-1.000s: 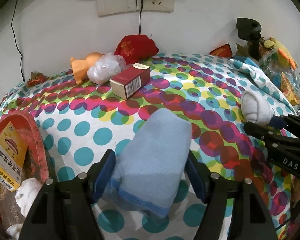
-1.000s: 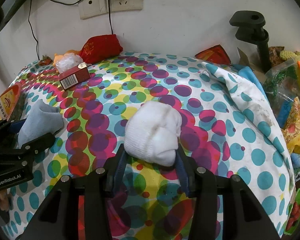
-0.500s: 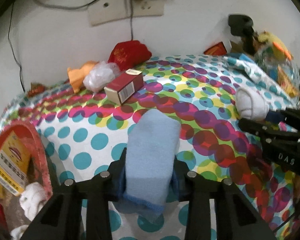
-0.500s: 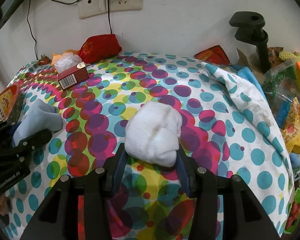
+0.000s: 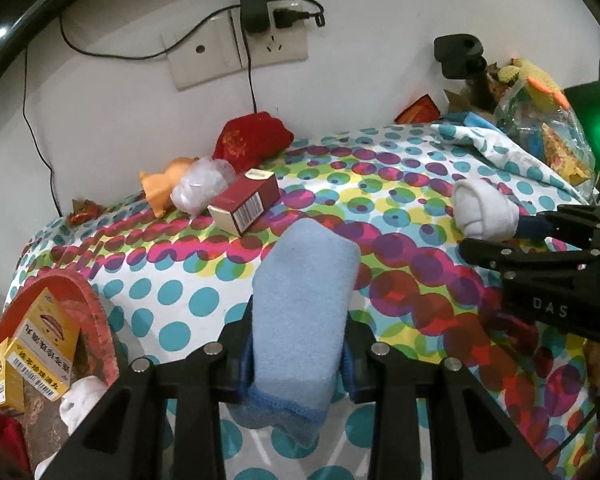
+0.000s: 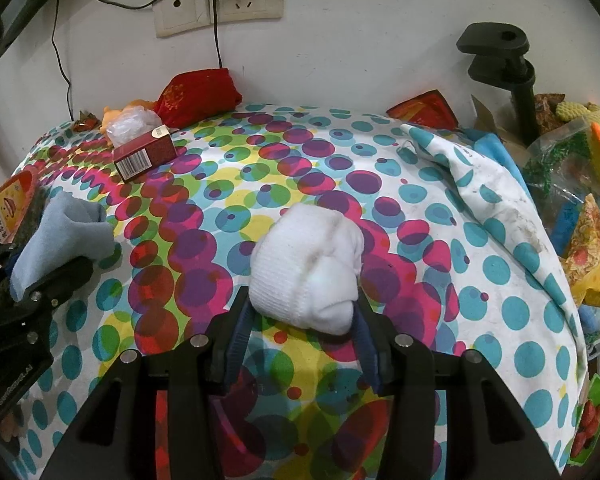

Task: Organize objects
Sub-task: 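Carry the light blue sock over the red tray with the left gripper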

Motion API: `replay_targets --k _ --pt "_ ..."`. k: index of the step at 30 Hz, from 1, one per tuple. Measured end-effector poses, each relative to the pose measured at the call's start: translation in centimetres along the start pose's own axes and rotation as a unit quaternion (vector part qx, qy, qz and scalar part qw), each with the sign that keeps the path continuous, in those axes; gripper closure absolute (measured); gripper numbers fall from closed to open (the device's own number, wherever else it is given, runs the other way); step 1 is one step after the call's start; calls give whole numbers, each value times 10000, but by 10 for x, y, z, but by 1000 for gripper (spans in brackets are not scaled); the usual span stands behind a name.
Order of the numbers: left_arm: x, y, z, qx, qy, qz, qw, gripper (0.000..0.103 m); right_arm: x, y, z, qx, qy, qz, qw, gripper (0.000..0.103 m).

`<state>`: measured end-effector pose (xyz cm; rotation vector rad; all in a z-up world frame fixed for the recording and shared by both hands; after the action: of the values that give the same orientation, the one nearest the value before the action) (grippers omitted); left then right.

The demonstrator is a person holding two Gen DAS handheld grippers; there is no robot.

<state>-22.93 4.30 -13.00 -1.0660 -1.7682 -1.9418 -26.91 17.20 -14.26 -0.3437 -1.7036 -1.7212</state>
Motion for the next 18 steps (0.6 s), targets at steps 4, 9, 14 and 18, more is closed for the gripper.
replay_targets --k 4,9,14,18 --pt "-9 7 9 -205 -35 -186 9996 69 1 -1 1 -5 -11 -4 10000 57" --pt "-14 26 10 -437 250 -154 9986 69 1 -1 1 1 -15 -6 10000 57" --pt "-28 42 4 -438 365 -287 9980 69 1 -1 1 -7 -4 -5 10000 57" --pt "-41 65 -6 -469 628 -216 9967 69 1 -1 1 -9 -8 -8 10000 57"
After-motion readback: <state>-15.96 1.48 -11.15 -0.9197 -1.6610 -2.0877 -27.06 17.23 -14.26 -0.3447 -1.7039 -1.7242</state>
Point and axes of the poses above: each gripper's, at about its wrist camera, not at the fingertips, and y roughly against the way its jaws point, z to its right, x to its top, the point moved 5 cm from there along -y, roughly the way its jaws point, and after that the axes turned 7 degrees about -x, right-handed, at the moved point
